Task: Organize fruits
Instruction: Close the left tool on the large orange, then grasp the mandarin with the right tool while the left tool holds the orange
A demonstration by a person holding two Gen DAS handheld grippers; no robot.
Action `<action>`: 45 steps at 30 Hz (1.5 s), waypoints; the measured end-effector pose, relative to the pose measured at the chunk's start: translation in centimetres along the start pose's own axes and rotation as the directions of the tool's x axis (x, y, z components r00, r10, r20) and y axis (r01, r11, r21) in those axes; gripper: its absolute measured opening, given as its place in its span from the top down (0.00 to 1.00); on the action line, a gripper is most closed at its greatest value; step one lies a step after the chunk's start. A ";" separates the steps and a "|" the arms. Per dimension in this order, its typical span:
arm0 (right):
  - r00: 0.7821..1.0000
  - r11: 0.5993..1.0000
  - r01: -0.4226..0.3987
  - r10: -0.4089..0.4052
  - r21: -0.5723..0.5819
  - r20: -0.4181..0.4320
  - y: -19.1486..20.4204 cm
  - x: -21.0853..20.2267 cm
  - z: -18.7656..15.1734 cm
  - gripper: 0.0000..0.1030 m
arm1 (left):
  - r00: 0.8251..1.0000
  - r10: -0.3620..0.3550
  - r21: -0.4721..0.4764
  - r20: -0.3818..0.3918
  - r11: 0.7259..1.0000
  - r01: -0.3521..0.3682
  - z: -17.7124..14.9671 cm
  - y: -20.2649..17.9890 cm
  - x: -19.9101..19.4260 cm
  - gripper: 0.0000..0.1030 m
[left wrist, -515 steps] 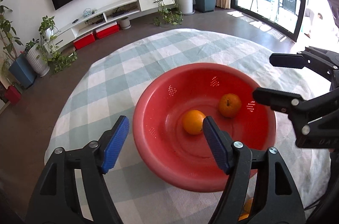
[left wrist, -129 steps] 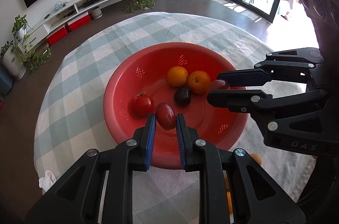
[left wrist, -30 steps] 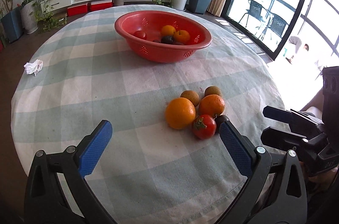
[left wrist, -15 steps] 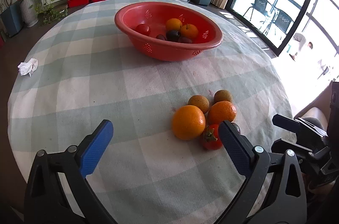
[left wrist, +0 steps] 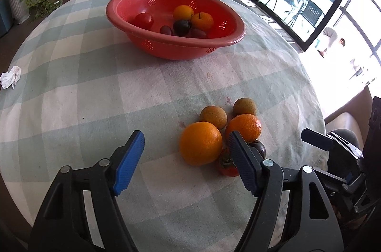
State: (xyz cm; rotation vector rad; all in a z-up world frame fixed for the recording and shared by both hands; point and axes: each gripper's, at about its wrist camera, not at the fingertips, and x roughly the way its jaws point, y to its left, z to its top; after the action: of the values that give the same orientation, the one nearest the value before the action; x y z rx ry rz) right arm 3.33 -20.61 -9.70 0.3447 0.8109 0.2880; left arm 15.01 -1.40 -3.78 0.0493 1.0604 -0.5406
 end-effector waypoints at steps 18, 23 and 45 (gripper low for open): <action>1.000 1.000 -0.002 0.002 0.000 0.010 -0.1 0.3 -0.1 0.14 | 0.996 -0.075 0.002 -0.048 0.997 0.075 -0.3 -0.7 1.4 0.58; 1.000 1.000 0.001 -0.001 -0.004 0.013 0.0 0.2 0.0 0.15 | 0.996 -0.084 0.013 -0.031 0.996 0.084 -0.5 -1.0 1.1 0.65; 0.994 0.999 -0.021 0.024 0.034 -0.108 2.5 4.3 3.3 0.20 | 0.992 -0.091 -0.072 0.093 0.993 0.098 -4.2 2.8 -3.0 0.65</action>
State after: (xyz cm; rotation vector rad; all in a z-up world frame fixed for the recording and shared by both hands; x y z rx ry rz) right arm 8.27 -17.38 -9.39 0.3717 0.9196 0.3169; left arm 11.68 3.48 -3.95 -0.0923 0.9986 -0.5821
